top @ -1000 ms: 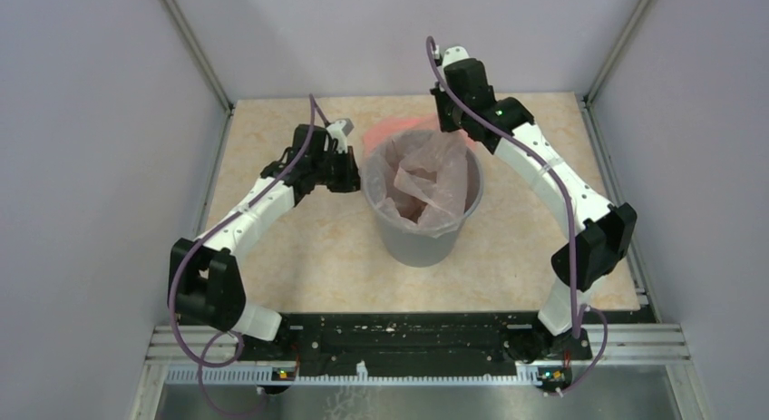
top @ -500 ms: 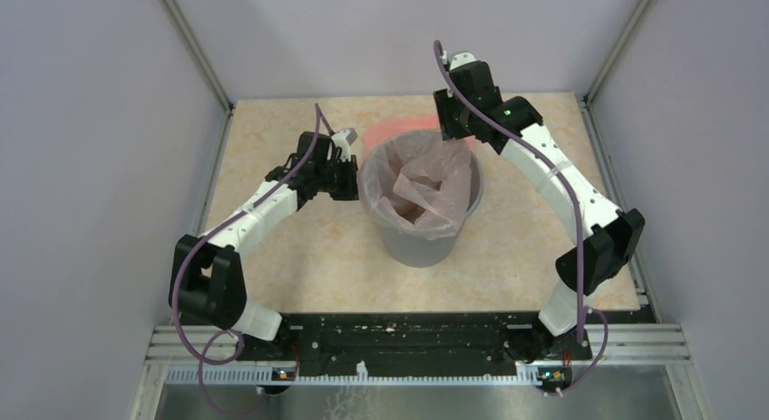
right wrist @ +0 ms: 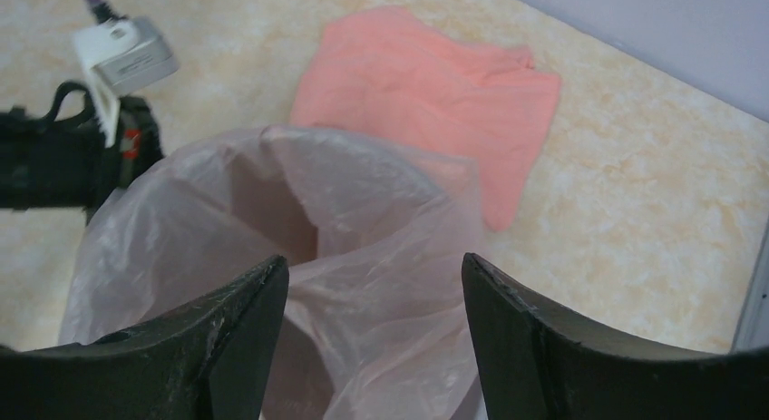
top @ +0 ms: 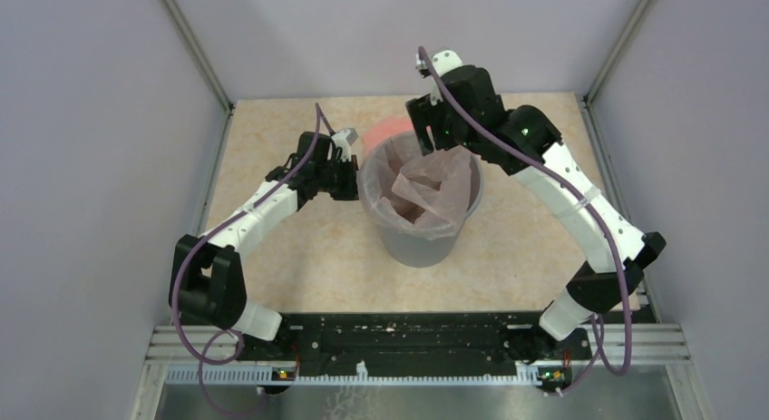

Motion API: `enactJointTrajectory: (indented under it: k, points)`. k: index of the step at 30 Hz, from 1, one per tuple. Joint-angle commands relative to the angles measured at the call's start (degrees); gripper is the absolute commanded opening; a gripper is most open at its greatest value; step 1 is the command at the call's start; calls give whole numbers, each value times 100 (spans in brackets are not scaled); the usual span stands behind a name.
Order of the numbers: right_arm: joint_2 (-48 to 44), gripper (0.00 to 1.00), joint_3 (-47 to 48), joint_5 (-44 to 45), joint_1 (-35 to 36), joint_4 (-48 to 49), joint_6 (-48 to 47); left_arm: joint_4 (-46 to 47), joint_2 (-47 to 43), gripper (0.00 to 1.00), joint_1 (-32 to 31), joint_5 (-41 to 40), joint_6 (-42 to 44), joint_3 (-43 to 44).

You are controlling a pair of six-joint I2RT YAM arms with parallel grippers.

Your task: Put the trash bags into the trash bin

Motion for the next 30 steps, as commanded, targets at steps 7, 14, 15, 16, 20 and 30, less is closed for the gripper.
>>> enactJointTrajectory:
  k: [7,14,15,16,20,30]
  points:
    - [-461,64,-490,-27,1102,-358,258,277,-44,0,-16,121,41,-21]
    - [-525,60,-928,-88,1391,-160,470,281,-57,0,-16,121,41,-23]
    - [-515,59,-995,-136,1411,-114,488,280,-59,0,-16,119,41,-29]
    - [-505,58,-1036,-191,1438,-80,499,280,-60,0,-13,125,41,-32]
    - [-392,56,-1128,-232,1453,-8,513,280,-73,0,-17,134,41,-32]
    - [-257,29,-1161,-314,1456,118,523,315,-127,0,-23,186,41,-34]
